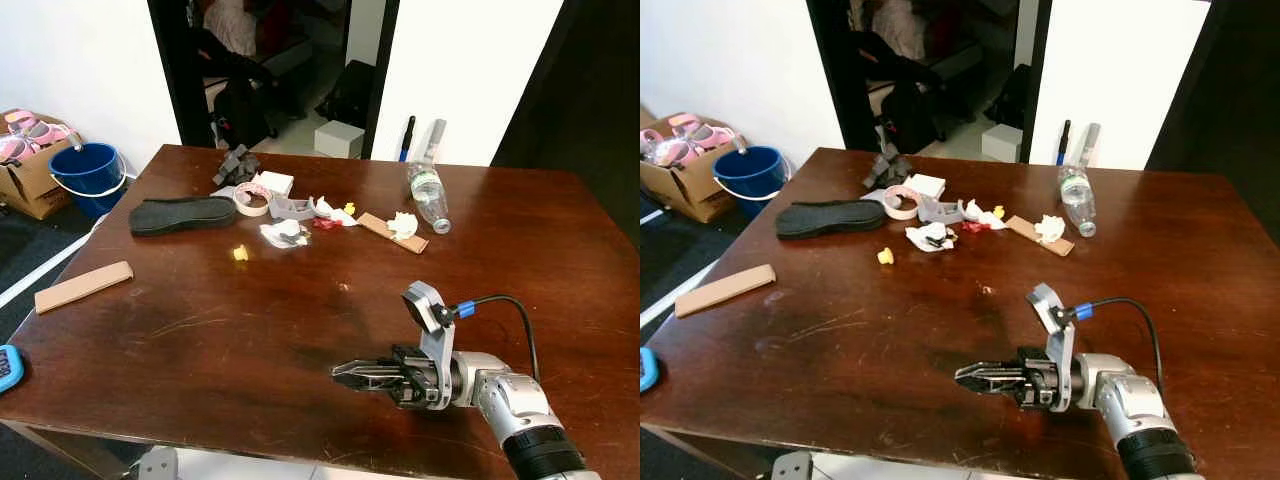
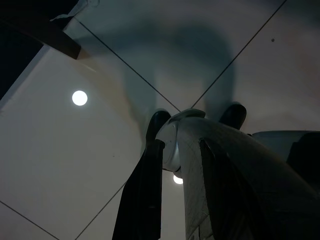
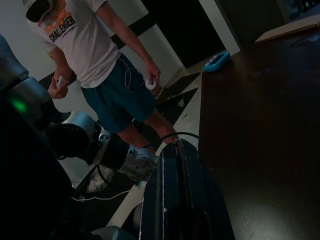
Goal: Picking trash to rubbish bin
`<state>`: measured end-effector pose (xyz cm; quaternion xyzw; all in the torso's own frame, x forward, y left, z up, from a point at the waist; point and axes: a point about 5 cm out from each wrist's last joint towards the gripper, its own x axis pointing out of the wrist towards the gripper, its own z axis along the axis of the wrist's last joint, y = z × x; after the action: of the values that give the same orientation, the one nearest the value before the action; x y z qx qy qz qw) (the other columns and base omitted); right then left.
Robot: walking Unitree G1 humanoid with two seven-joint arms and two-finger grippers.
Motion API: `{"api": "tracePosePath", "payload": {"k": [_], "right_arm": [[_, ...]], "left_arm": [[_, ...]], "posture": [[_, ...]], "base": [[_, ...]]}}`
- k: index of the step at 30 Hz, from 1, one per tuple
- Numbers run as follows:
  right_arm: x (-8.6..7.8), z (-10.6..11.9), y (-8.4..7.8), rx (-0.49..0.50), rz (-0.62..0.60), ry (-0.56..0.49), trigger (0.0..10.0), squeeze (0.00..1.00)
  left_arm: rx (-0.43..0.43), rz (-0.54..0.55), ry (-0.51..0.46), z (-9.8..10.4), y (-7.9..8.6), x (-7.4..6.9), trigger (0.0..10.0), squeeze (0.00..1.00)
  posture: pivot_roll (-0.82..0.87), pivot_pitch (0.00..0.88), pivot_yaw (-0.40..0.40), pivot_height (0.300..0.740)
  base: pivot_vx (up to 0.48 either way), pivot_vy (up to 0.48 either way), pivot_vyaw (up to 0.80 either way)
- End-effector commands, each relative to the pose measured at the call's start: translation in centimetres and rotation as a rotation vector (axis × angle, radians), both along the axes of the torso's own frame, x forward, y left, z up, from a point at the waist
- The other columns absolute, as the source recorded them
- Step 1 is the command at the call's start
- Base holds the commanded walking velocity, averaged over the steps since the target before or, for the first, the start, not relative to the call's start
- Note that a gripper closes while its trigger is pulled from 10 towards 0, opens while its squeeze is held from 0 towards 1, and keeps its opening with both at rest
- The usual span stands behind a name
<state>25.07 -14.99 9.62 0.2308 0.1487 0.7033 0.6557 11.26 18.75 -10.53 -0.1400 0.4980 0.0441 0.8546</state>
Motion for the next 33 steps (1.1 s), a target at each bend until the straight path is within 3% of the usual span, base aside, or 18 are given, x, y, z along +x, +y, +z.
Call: {"api": "tracePosePath", "payload": {"k": [1, 33], "right_arm": [[-0.12, 0.16, -0.03, 0.0, 0.012, -0.009, 10.0, 0.0], [-0.12, 0.16, -0.03, 0.0, 0.012, -0.009, 10.0, 0.0]], "left_arm": [[0.04, -0.116, 0.19, -1.02, 1.02, -2.92, 10.0, 0.0], [0.04, -0.116, 0.19, -1.02, 1.02, -2.92, 10.0, 0.0]], "posture": [[0.11, 0.113, -0.073, 0.74], [0.11, 0.113, -0.073, 0.74]], "base": [[0.0, 0.0, 0.0], [0.0, 0.0, 0.0]]}}
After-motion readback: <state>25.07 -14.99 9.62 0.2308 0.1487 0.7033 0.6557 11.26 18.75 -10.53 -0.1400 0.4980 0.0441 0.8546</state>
